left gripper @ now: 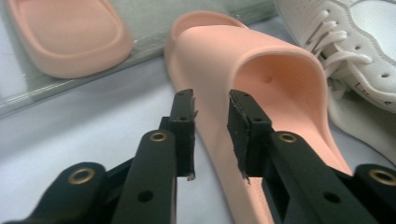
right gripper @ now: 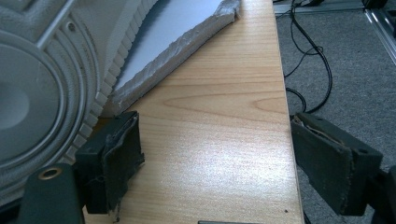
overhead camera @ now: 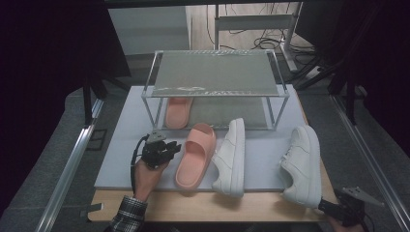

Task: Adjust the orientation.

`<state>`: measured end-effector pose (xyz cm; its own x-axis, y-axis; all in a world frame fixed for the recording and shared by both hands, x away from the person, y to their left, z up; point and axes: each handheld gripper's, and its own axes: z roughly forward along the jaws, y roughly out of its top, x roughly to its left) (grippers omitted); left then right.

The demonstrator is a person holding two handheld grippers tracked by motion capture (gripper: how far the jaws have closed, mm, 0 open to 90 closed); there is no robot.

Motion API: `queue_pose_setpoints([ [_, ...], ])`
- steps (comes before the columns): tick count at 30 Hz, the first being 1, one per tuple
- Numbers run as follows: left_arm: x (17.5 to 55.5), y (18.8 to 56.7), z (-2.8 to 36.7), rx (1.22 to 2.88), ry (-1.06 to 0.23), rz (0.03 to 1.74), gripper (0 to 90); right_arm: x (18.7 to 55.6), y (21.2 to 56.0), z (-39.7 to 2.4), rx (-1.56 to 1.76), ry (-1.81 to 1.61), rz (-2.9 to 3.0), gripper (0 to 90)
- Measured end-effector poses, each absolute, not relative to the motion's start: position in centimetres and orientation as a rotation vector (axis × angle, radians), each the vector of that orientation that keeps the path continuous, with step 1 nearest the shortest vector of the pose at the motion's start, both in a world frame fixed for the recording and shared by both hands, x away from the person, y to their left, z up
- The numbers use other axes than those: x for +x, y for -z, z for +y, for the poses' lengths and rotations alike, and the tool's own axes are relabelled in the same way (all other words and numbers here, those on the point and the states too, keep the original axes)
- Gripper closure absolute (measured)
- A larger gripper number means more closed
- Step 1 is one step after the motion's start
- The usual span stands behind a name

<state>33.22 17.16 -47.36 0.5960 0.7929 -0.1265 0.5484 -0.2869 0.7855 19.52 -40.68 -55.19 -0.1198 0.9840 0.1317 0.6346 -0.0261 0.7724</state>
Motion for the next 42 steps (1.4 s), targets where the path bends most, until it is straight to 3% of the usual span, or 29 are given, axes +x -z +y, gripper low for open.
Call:
queue_pose_setpoints([
  [15,35.0,48.2,14.5,2.001,-0.367,1.111,66.3,19.5,55.2,-40.7,1.688,-0.993,1.791,17.1],
  [25,35.2,48.3,13.8,1.978,-0.394,1.153,74.8,19.5,55.2,-40.7,1.686,-0.995,1.792,17.1],
  [42,35.1,46.8,14.4,1.948,-0.411,1.163,80.0,19.5,55.2,-40.7,1.687,-0.995,1.792,17.1],
])
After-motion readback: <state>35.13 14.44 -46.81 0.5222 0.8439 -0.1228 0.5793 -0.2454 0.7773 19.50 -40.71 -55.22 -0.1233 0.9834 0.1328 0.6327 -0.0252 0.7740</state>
